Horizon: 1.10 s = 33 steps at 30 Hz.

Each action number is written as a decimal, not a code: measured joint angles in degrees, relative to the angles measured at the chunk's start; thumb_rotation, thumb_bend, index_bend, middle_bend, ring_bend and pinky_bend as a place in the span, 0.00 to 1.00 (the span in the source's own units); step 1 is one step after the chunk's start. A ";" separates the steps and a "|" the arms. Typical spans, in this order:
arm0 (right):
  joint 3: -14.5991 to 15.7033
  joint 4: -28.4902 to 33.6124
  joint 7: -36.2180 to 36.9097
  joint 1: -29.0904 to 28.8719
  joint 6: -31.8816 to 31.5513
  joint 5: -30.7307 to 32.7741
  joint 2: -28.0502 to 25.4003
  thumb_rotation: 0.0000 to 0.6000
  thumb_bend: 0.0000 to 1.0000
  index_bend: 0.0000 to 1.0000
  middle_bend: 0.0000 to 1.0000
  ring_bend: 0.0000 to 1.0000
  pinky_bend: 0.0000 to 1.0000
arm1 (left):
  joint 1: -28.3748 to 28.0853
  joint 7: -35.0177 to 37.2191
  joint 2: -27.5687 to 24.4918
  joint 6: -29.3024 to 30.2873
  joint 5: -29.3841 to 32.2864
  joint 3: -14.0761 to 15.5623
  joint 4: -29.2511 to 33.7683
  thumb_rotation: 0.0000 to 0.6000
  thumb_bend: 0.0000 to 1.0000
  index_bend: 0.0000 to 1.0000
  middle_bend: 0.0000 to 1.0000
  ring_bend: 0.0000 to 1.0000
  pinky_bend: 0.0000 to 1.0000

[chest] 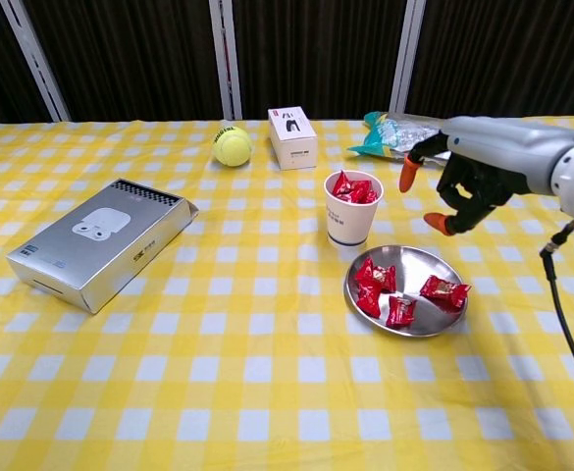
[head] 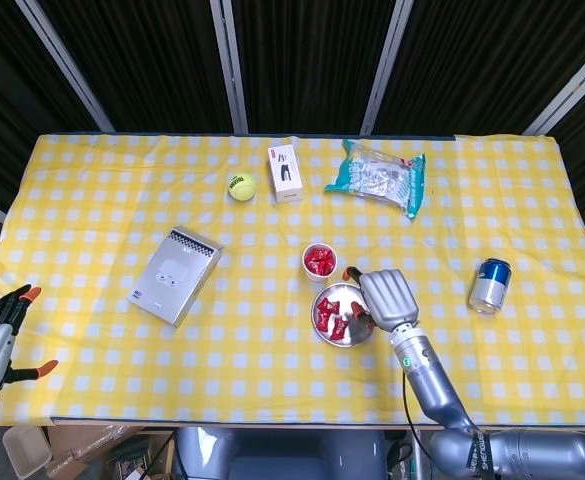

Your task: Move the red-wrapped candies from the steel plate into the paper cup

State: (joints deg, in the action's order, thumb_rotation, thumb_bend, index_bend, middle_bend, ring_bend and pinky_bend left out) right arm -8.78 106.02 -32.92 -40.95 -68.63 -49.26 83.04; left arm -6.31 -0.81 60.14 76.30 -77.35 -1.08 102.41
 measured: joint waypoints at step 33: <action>2.55 -12.57 -3.27 1.33 2.44 8.09 9.83 1.00 0.36 0.41 0.82 0.92 1.00 | 0.03 -0.10 -0.11 -0.16 -0.01 0.14 0.07 1.00 0.01 0.00 0.00 0.00 0.00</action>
State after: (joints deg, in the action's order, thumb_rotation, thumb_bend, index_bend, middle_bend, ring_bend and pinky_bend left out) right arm -6.22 93.45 -36.19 -39.62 -66.19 -41.17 92.86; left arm -6.28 -0.91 60.02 76.14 -77.36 -0.94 102.48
